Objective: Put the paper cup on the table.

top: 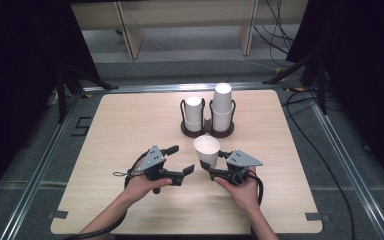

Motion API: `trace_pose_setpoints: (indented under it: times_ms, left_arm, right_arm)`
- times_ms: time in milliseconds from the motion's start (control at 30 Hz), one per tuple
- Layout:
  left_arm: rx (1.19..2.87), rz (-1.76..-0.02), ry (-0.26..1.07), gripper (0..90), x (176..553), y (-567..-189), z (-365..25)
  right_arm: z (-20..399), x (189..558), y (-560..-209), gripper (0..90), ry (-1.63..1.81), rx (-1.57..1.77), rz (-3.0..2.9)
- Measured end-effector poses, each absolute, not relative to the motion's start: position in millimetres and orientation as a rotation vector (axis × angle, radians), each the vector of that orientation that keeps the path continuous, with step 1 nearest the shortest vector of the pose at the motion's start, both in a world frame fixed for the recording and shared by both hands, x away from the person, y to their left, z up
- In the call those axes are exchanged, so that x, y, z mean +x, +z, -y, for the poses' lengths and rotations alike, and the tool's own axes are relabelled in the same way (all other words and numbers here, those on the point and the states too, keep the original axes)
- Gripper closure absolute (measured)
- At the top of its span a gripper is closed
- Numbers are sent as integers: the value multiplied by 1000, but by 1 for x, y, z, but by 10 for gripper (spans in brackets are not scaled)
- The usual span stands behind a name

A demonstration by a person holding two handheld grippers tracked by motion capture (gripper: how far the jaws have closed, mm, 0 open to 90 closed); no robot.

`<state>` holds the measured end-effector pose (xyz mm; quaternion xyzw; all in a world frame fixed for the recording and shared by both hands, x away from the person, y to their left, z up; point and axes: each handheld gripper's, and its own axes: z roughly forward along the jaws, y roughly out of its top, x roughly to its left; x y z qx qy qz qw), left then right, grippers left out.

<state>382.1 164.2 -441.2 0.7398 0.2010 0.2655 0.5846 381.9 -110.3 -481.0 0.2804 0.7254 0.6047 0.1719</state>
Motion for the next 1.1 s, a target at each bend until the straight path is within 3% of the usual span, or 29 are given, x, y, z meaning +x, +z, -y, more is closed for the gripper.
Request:
trace_pose_setpoints:
  times_ms: [267, 300, 333, 800, 1100]
  left_arm:
    - [1733, -471, 604, 97, 394, -438, -141]
    - [1681, -588, 422, 94, 387, -441, -131]
    - [1666, -591, 347, 93, 385, -442, -126]
    - [1680, -602, 319, 95, 395, -442, -112]
    - [1683, -595, 317, 146, 398, -441, -107]
  right_arm:
    - [108, 384, -483, 347, 1699, 771, -2049]
    - [107, 382, -483, 347, 1707, 796, -2067]
    - [107, 382, -483, 347, 1704, 783, -2059]
    - [103, 380, -483, 347, 1689, 779, -2063]
    - [100, 380, -484, 341, 1698, 756, -2069]
